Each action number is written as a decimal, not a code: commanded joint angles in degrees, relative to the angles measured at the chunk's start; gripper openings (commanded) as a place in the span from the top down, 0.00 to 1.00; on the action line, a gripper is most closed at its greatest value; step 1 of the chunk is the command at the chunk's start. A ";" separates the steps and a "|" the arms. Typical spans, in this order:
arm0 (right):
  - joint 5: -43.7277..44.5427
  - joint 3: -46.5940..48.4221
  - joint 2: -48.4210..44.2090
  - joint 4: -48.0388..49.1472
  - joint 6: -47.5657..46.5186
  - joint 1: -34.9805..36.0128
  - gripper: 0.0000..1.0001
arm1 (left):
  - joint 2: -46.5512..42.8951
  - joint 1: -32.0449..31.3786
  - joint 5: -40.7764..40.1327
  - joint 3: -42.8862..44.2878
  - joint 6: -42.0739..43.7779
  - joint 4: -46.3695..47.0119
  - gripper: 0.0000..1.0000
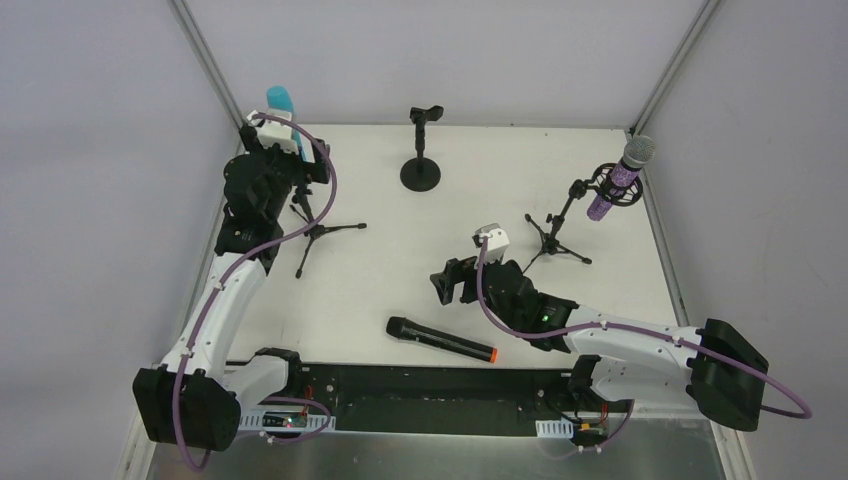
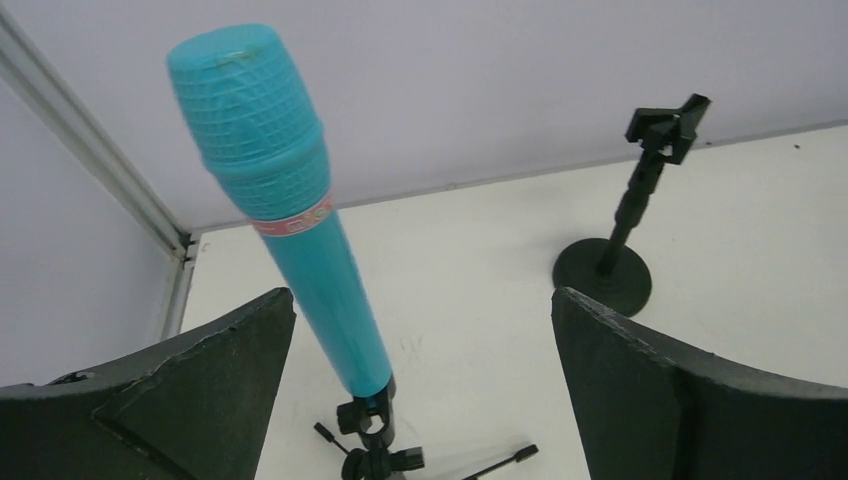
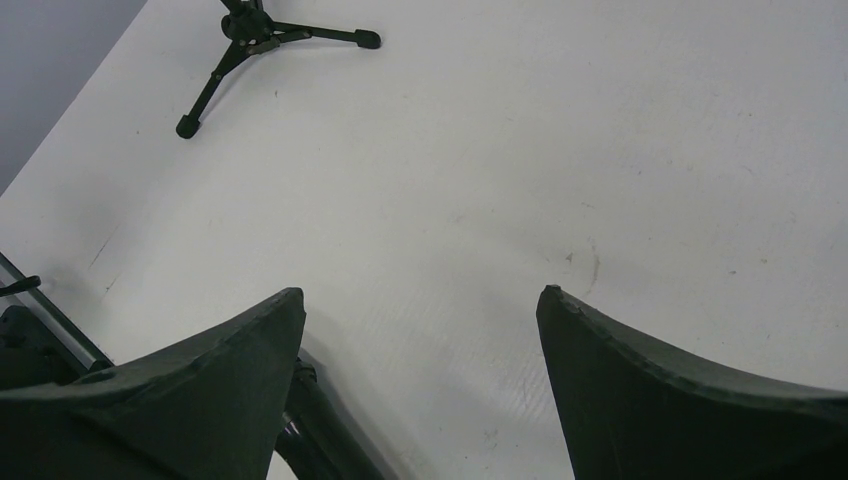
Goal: Attach the microphones to the stand
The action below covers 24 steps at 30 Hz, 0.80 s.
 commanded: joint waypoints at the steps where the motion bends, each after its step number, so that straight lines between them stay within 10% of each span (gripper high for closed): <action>1: -0.58 2.62 -0.93 0.60 0.06 -0.42 0.11 | -0.58 -3.47 7.72 1.58 0.51 1.15 0.01; 10: -1.06 2.63 -0.62 0.07 1.26 -0.63 0.10 | 4.45 -17.27 11.74 1.85 11.20 -2.39 0.01; 24: -1.44 3.76 -0.63 -5.81 6.10 -2.65 0.10 | 15.88 -20.28 12.42 6.69 9.84 -11.26 0.01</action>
